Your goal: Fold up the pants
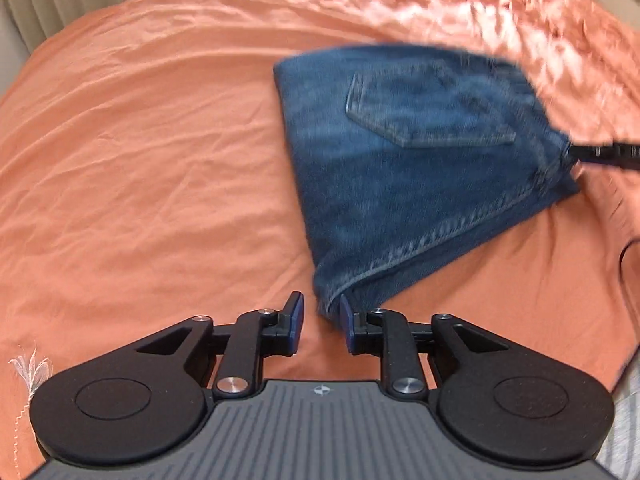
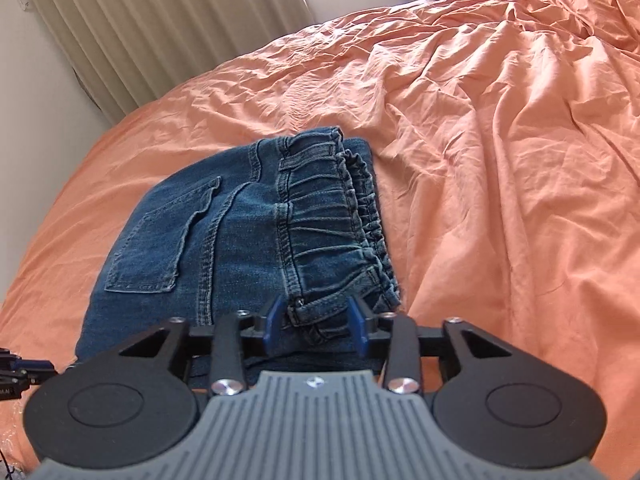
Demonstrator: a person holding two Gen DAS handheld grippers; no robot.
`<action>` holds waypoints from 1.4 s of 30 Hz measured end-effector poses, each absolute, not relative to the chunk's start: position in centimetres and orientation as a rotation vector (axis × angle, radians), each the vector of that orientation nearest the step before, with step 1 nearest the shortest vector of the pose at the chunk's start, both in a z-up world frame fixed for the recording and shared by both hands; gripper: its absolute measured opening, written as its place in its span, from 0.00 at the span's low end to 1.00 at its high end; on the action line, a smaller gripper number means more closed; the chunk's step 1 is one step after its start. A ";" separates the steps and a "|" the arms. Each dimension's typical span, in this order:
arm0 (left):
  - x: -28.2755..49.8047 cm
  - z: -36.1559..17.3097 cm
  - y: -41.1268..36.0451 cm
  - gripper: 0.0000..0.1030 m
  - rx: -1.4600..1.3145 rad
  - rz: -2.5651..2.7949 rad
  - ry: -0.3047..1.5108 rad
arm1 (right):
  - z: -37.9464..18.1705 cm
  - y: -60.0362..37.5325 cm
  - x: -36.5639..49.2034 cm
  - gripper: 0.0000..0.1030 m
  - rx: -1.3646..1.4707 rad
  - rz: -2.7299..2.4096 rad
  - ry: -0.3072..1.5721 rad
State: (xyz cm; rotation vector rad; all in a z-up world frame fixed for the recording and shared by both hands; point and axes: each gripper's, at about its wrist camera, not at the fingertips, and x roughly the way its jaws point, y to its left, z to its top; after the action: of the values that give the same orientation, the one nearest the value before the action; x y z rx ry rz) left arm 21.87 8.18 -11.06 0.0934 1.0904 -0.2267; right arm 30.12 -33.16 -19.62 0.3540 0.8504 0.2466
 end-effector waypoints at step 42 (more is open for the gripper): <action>37.6 -20.0 13.9 0.09 -0.732 -0.340 0.986 | -25.7 -39.4 43.8 0.22 0.825 0.514 1.024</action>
State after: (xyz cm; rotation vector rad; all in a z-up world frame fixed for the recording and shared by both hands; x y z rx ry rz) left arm 37.58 13.95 -20.05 -0.7321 0.9856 -0.3395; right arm 43.81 -39.42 -25.66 0.8246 1.0244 0.5139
